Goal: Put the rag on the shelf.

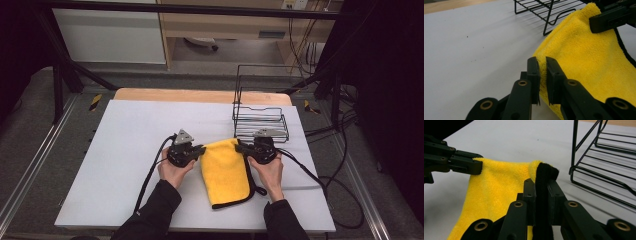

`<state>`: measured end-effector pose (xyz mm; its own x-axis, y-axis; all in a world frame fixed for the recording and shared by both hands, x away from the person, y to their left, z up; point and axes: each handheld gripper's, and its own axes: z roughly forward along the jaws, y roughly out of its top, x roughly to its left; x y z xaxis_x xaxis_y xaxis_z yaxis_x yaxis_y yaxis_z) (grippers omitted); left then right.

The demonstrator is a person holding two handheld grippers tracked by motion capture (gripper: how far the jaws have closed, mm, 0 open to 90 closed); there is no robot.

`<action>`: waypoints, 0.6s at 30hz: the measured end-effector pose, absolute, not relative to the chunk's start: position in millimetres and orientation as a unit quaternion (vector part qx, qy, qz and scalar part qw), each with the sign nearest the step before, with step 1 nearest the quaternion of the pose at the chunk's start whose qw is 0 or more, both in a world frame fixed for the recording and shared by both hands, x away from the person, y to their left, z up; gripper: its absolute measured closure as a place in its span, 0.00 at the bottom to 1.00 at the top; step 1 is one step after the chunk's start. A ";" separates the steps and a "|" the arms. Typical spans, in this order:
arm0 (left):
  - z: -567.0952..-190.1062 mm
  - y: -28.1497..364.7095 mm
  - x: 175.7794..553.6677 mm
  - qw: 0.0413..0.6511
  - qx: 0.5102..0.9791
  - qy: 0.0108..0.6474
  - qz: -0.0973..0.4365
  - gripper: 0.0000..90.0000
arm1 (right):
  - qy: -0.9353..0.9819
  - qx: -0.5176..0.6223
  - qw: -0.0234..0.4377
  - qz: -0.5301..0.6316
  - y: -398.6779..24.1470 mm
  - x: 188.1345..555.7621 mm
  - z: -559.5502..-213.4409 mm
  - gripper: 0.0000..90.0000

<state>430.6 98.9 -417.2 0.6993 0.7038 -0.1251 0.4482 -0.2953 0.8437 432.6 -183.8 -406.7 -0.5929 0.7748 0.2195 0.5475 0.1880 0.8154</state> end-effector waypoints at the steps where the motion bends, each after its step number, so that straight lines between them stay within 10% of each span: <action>1: -415.5 98.5 430.1 0.470 0.794 0.361 0.137 0.91 | 0.761 0.434 0.122 0.466 -183.8 432.6 -406.7 0.89; 18: -387.7 90.8 420.5 0.503 0.782 0.335 0.154 0.92 | 0.734 0.427 0.168 0.500 -196.4 409.2 -385.1 0.89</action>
<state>420.5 90.8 -387.7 0.7278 0.6791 -0.0952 0.3687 -0.2704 0.8894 409.2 -196.4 -385.1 -0.5779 0.7959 0.1804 0.4594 0.1346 0.8780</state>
